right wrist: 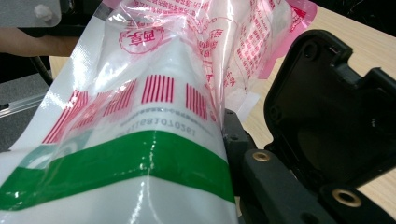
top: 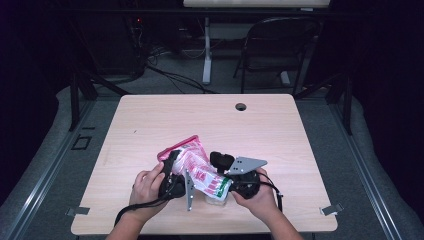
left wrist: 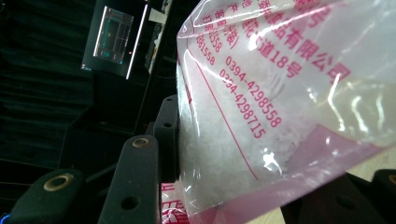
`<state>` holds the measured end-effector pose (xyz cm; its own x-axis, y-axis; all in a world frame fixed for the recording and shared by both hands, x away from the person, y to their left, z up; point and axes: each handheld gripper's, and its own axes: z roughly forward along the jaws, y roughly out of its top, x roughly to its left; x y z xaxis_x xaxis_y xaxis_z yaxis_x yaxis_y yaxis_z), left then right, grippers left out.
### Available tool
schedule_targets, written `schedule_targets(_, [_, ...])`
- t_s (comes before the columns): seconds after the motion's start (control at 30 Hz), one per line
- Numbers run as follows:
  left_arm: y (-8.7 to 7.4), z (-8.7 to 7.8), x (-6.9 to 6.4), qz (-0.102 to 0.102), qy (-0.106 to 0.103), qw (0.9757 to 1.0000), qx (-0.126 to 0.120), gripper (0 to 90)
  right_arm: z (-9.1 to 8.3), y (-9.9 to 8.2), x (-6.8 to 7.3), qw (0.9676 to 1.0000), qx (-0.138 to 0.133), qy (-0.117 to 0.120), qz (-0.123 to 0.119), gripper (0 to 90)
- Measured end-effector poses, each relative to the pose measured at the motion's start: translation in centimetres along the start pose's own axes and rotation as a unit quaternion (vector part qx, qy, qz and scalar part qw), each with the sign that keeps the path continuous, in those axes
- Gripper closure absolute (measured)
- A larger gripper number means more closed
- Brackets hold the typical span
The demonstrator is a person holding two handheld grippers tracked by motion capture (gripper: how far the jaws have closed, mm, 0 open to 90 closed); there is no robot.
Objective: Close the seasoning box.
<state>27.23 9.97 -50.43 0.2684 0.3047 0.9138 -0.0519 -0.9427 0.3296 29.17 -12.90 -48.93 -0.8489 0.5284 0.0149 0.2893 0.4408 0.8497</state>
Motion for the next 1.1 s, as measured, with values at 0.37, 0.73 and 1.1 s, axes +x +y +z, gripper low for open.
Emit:
schedule_targets(0.37, [0.0,-0.1,0.0,-0.001,0.002,1.0,-0.001,63.1,-0.2,0.0,0.2,0.9998,0.003,-0.004,-0.018,70.6])
schedule_targets(0.73, [-0.1,0.0,0.1,0.003,0.007,1.0,0.004,63.2,-0.4,0.1,0.4,0.9993,0.022,-0.018,-0.025,59.5])
schedule_targets(1.1, [-0.1,0.1,-0.3,0.009,0.003,0.9999,0.012,63.2,-1.8,-0.6,0.9,0.9991,0.012,-0.031,-0.028,57.1])
